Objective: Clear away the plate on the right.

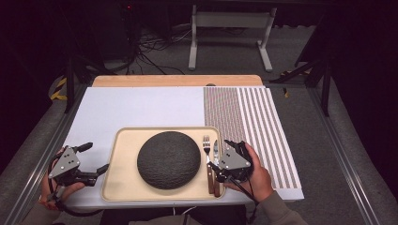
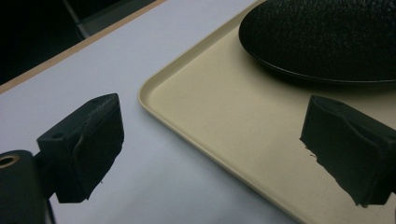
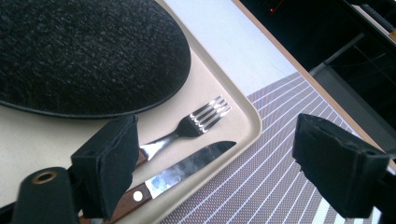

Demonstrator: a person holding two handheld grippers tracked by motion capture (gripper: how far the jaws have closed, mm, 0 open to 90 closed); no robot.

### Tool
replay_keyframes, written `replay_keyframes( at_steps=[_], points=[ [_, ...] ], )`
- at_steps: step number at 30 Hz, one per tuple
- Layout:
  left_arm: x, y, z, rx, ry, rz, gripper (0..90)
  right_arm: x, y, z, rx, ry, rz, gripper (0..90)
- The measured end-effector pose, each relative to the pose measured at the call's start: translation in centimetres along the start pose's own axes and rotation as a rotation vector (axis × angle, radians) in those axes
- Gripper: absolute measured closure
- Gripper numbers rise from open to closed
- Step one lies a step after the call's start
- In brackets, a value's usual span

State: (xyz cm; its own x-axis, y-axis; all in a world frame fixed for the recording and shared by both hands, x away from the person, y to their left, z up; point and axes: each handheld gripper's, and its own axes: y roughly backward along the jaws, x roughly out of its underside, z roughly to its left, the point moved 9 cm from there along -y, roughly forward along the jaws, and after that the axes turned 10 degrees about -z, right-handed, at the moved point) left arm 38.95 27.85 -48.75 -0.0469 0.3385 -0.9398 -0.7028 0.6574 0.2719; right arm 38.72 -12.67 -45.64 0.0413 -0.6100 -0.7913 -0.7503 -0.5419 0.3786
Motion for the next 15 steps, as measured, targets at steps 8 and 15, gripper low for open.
replay_keyframes(
  at_steps=[8, 15],
  points=[
    [0.0, -0.1, 0.0, 0.003, -0.002, 0.005, 6.6, 1.0, 0.5, -0.4, 0.013, -0.021, -0.004, 15.1],
    [-0.1, -0.1, 0.0, 0.006, -0.003, 0.004, 6.6, 2.3, 1.0, -1.1, 0.033, -0.048, -0.008, 13.7]
  ],
)
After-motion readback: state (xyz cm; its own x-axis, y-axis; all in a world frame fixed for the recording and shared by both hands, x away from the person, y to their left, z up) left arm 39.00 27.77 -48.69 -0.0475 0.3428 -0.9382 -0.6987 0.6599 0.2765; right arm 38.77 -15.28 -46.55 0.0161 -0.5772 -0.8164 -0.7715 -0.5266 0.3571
